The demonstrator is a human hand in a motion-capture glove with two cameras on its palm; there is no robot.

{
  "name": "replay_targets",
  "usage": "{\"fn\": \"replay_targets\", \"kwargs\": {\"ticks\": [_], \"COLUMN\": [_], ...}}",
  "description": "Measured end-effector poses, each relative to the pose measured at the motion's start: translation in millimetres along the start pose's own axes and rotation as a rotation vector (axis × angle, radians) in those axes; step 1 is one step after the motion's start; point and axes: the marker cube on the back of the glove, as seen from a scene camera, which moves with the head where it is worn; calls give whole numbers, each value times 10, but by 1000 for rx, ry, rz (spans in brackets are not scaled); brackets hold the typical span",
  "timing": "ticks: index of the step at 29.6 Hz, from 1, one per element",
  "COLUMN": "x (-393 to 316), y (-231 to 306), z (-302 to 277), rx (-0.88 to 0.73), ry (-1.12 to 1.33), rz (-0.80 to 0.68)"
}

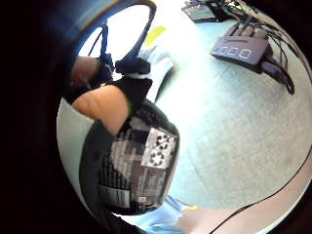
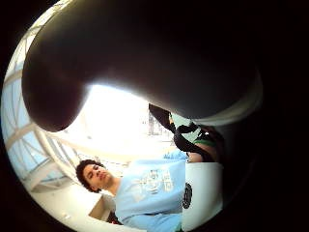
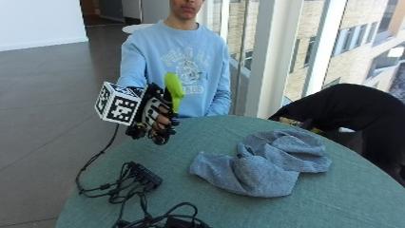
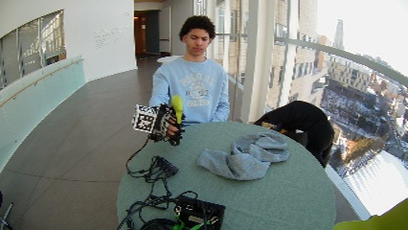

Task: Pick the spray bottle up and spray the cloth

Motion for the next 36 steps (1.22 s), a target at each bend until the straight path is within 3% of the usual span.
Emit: {"fn": "replay_targets", "kwargs": {"ticks": [7, 19, 36], "x": [-285, -690, -800], "y": [-344, -746, -905], "z": [362, 1028, 1376], "rx": [-250, -468, -501], "ry": [71, 126, 103], "rz": [66, 81, 70]}}
